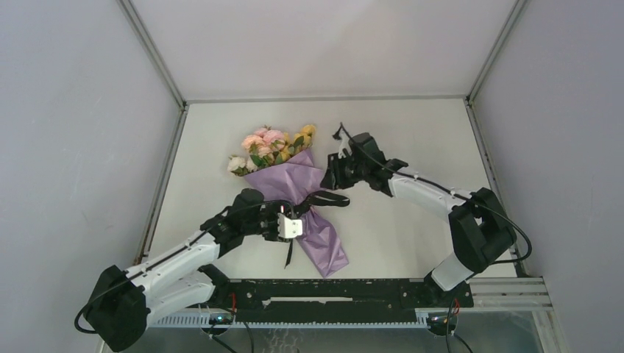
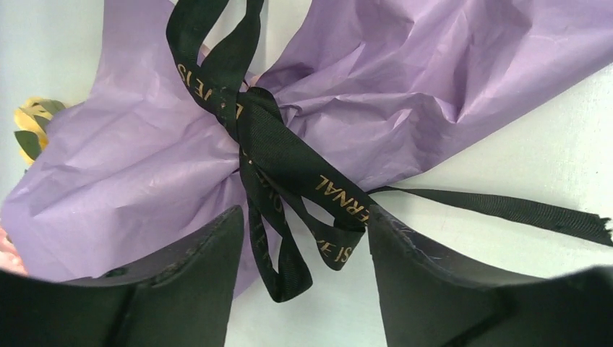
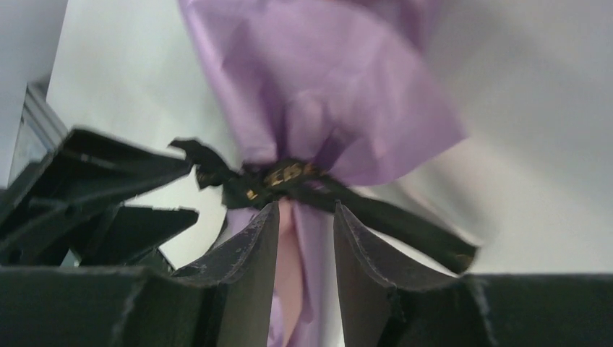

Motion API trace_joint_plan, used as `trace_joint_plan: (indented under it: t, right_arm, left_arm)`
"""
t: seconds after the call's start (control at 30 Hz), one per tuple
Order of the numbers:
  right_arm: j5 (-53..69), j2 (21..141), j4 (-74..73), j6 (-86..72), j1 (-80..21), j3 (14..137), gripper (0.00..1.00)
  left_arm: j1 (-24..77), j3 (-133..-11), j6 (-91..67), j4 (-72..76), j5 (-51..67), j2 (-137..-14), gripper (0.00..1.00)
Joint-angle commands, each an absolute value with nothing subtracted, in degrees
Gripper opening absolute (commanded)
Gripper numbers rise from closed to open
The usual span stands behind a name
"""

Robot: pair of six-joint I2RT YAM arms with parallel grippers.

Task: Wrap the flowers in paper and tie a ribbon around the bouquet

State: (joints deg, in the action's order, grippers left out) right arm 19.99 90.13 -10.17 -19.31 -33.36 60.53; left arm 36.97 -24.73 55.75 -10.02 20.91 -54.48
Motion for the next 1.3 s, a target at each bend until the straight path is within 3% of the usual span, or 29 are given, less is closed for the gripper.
trace_joint_plan:
  t: [0.0, 0.2, 0.37, 0.57, 0.7, 0.97, 1.17, 1.27]
  right_arm:
    - [20.53, 89.39, -9.88, -20.02, -38.28, 58.93, 0.41]
    - [21.66, 89.48, -7.96, -23.18, -41.18, 56.45, 0.40]
    - [22.18, 91.21, -7.19, -23.89, -42.08, 55.39, 0.39]
    - [23.32, 92.47, -5.87, -24.21, -42.28, 55.32, 0.37]
    - [24.43, 93.35, -4.41, -24.98, -42.27, 55.37, 0.36]
    - [25.04, 94.55, -0.61, -28.55, -44.52, 55.37, 0.36]
    - [23.81, 95.63, 2.72, -30.27, -45.17, 55.37, 0.39]
    - [22.93, 96.47, 2.88, -31.96, -44.74, 55.35, 0.39]
  left_arm:
    - [37.17, -26.77, 46.81, -7.86, 20.05, -55.08, 0.71]
    - [39.51, -23.56, 51.88, -0.33, 15.53, -58.75, 0.73]
    - [39.53, -22.76, 56.67, 1.49, 16.27, -59.85, 0.65]
    - [38.90, -21.97, 57.60, 3.52, 14.44, -60.43, 0.36]
    - [37.29, -21.75, 57.29, 7.33, 12.66, -60.82, 0.25]
    - [35.82, -22.68, 58.14, 7.59, 13.24, -60.71, 0.22]
    - [34.73, -21.04, 62.07, 11.53, 13.18, -61.77, 0.26]
    - [33.75, -21.62, 63.54, 9.82, 13.42, -61.03, 0.36]
